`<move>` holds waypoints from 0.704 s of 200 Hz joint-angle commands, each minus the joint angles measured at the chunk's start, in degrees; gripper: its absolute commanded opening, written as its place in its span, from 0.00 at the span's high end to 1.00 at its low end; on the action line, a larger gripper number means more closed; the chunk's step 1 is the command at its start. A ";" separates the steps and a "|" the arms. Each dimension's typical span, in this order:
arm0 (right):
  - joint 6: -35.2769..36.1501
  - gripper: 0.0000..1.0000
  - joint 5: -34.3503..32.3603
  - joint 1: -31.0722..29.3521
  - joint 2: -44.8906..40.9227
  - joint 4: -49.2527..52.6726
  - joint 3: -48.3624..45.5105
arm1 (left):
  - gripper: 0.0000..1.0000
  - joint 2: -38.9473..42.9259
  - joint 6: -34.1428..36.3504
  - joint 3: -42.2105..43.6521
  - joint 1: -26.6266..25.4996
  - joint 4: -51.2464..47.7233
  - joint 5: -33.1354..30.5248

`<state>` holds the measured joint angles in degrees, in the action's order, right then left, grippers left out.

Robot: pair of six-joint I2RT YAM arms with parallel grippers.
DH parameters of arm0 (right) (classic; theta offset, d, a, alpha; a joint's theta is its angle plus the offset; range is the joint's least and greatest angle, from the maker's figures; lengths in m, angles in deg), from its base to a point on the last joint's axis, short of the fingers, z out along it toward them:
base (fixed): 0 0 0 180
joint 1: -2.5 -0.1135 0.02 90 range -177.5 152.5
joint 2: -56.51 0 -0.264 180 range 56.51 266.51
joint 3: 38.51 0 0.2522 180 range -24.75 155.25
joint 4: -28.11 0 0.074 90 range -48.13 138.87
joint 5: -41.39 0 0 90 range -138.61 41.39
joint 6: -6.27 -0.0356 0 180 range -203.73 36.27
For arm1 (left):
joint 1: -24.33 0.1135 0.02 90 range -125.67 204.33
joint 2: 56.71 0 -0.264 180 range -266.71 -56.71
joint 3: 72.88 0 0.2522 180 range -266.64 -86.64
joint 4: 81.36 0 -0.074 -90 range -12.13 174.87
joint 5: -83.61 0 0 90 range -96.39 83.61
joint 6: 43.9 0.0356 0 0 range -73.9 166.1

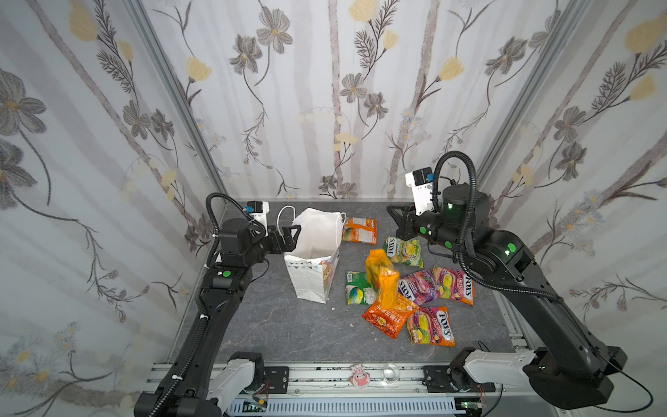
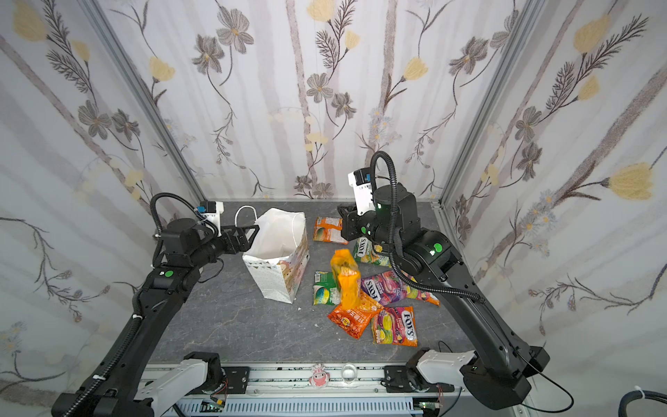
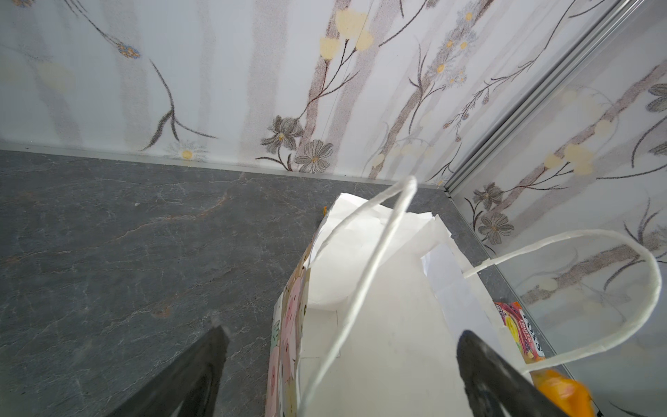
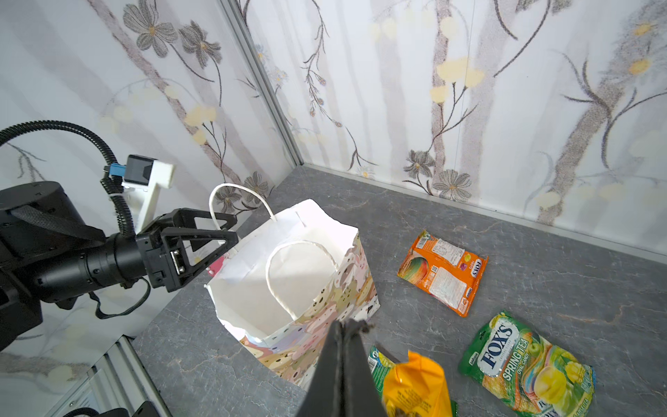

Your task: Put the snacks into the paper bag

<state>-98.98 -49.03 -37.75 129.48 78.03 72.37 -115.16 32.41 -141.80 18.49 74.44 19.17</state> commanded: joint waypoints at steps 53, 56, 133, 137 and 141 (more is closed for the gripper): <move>-1.75 0.73 -9.96 1.91 -1.35 4.64 -10.55 | 0.00 0.44 -0.19 0.14 0.03 2.15 0.13; -2.44 0.72 -10.55 2.15 -2.19 4.62 -12.42 | 0.00 0.40 -0.19 0.18 0.04 2.10 -0.01; -22.43 0.45 -17.47 -9.70 -14.66 17.27 -38.91 | 0.00 0.18 -0.11 -0.18 0.05 1.39 -1.38; -23.17 0.43 -17.50 -10.06 -15.50 17.24 -39.83 | 0.00 0.18 -0.11 -0.13 0.05 1.38 -1.43; -23.84 0.40 -17.36 -10.19 -16.54 16.82 -40.87 | 0.00 0.17 -0.11 -0.17 0.05 1.38 -1.48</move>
<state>-112.90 -60.79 -45.31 116.24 89.68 34.97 -114.94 32.39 -141.71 18.49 74.39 18.67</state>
